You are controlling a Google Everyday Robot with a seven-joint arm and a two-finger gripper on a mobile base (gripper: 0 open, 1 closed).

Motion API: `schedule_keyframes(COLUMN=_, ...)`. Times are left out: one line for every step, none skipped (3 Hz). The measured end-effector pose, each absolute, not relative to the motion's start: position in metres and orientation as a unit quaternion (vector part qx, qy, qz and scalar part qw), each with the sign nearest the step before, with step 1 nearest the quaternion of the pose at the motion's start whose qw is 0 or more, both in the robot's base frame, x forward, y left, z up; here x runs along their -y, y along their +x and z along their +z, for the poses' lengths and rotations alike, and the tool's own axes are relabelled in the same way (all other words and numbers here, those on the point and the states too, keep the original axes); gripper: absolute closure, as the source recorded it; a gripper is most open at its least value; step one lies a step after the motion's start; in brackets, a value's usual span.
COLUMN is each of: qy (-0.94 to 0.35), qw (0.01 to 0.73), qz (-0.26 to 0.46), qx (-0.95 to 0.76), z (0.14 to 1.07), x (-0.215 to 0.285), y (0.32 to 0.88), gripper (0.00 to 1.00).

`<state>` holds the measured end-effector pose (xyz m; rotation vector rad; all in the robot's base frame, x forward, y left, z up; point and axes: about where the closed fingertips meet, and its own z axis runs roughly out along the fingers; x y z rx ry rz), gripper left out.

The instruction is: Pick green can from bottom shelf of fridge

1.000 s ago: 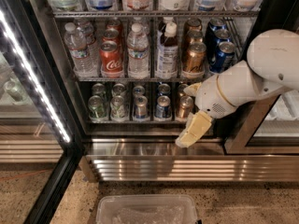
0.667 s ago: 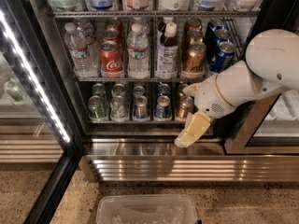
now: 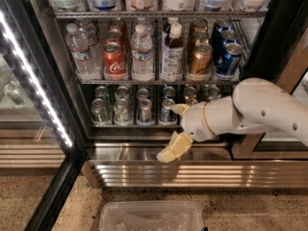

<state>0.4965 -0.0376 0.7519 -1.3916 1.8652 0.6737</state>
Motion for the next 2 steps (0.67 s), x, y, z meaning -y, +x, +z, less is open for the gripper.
schedule_keyframes(qy=-0.521, qw=0.387, qz=0.295, qx=-0.701, z=0.714, x=0.002, y=0.519, gripper=0.0)
schedule_keyframes(qy=-0.516, qw=0.395, qz=0.321, qx=-0.689, z=0.69, x=-0.026, y=0.539, gripper=0.0)
